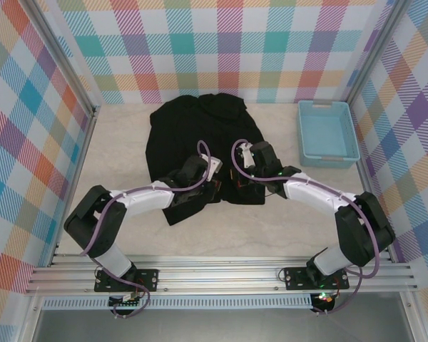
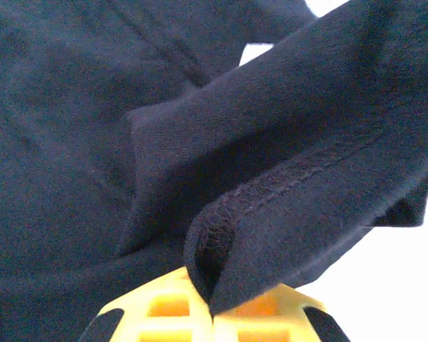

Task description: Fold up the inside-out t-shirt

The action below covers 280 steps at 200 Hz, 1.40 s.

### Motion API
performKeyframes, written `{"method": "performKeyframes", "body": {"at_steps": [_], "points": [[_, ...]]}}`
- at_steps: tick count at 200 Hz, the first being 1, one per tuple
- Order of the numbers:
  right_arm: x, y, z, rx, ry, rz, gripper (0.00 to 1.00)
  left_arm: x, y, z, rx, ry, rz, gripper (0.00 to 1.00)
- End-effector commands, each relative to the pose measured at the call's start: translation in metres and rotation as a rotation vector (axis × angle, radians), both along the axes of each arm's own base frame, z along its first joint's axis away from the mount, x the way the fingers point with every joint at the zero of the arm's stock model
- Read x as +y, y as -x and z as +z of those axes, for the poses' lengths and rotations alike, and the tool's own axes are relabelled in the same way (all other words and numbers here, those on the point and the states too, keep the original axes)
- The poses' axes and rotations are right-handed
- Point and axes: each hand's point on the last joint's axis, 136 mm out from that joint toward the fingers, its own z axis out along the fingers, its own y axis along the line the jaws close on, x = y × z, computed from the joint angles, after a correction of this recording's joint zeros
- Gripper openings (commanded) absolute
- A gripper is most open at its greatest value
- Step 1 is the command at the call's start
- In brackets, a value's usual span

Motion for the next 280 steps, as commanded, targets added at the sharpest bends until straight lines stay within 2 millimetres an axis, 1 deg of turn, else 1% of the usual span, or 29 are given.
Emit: {"method": "performKeyframes", "body": {"at_steps": [1, 2, 3, 6, 7, 14, 22, 34, 41, 48, 59, 69, 82, 104, 109, 132, 134, 137, 153, 168, 187, 196, 215, 225, 239, 254, 280], "points": [[-0.041, -0.009, 0.001, 0.006, 0.197, -0.157, 0.16, -0.016, 0.006, 0.062, -0.022, 0.158, -0.043, 0.0], [-0.042, -0.01, 0.001, 0.006, 0.205, -0.164, 0.18, -0.017, 0.006, 0.062, -0.021, 0.161, -0.042, 0.0], [-0.045, -0.009, 0.002, 0.007, 0.219, -0.172, 0.23, -0.017, 0.006, 0.064, -0.019, 0.165, -0.041, 0.0], [-0.048, -0.01, 0.003, 0.005, 0.232, -0.183, 0.27, -0.017, 0.007, 0.069, -0.017, 0.175, -0.039, 0.0], [-0.051, -0.009, 0.005, 0.003, 0.241, -0.188, 0.31, -0.017, 0.007, 0.069, -0.014, 0.177, -0.038, 0.0], [-0.055, -0.005, 0.01, -0.02, 0.257, -0.187, 0.39, -0.017, 0.009, 0.076, -0.002, 0.189, -0.033, 0.0], [-0.051, 0.004, 0.016, -0.062, 0.232, -0.138, 0.46, -0.017, 0.009, 0.085, 0.003, 0.195, -0.03, 0.0], [-0.032, 0.028, 0.022, -0.125, 0.111, 0.0, 0.53, -0.014, 0.009, 0.092, 0.006, 0.183, -0.023, 0.0], [-0.019, 0.043, 0.025, -0.152, 0.022, 0.083, 0.55, -0.012, 0.008, 0.095, 0.005, 0.175, -0.019, 0.0], [-0.01, 0.057, 0.023, -0.166, -0.038, 0.148, 0.55, -0.01, 0.007, 0.098, 0.004, 0.17, -0.019, 0.0], [0.003, 0.073, 0.019, -0.189, -0.076, 0.225, 0.53, -0.007, 0.005, 0.103, 0.001, 0.158, -0.024, 0.0], [0.018, 0.081, 0.017, -0.231, -0.082, 0.274, 0.48, -0.002, 0.003, 0.106, 0.001, 0.137, -0.023, 0.0], [0.036, 0.083, 0.008, -0.269, -0.083, 0.301, 0.41, 0.002, 0.001, 0.112, 0.004, 0.133, -0.027, 0.0], [0.064, 0.068, 0.001, -0.301, -0.146, 0.283, 0.29, 0.005, 0.0, 0.124, 0.002, 0.147, -0.035, 0.0], [0.07, 0.066, 0.0, -0.312, -0.158, 0.289, 0.28, 0.009, 0.002, 0.121, 0.026, 0.131, -0.025, 0.0], [0.09, 0.052, -0.017, -0.364, -0.12, 0.27, 0.2, 0.013, 0.002, 0.129, 0.037, 0.136, -0.009, 0.0], [0.09, 0.05, -0.02, -0.364, -0.112, 0.263, 0.2, 0.014, 0.002, 0.129, 0.038, 0.135, -0.007, 0.0], [0.091, 0.046, -0.016, -0.384, -0.121, 0.248, 0.19, 0.014, 0.002, 0.131, 0.036, 0.135, -0.005, 0.0], [0.088, 0.021, -0.015, -0.468, -0.102, 0.145, 0.15, 0.019, 0.001, 0.138, 0.042, 0.138, 0.016, 0.0], [0.092, 0.005, -0.008, -0.52, -0.097, 0.102, 0.15, 0.024, -0.002, 0.152, 0.041, 0.169, 0.041, 0.0], [0.102, -0.015, -0.005, -0.564, -0.084, 0.064, 0.15, 0.02, 0.0, 0.179, 0.035, 0.238, 0.034, 0.0], [0.103, -0.026, -0.006, -0.578, -0.074, 0.03, 0.15, 0.018, 0.002, 0.192, 0.028, 0.264, 0.02, 0.0], [0.096, -0.045, -0.007, -0.594, -0.071, -0.031, 0.15, 0.016, 0.006, 0.214, 0.007, 0.289, -0.002, 0.0], [0.095, -0.05, -0.008, -0.597, -0.063, -0.031, 0.15, 0.017, 0.005, 0.222, -0.006, 0.289, -0.001, 0.0], [0.1, -0.054, -0.013, -0.591, -0.031, -0.011, 0.16, 0.016, 0.005, 0.234, -0.02, 0.306, -0.002, 0.0], [0.104, -0.058, -0.021, -0.568, -0.019, -0.012, 0.16, 0.012, 0.004, 0.246, -0.027, 0.339, -0.017, 0.0], [0.108, -0.059, -0.027, -0.518, -0.005, -0.016, 0.18, 0.001, 0.009, 0.263, -0.027, 0.395, -0.07, 0.0]]}}
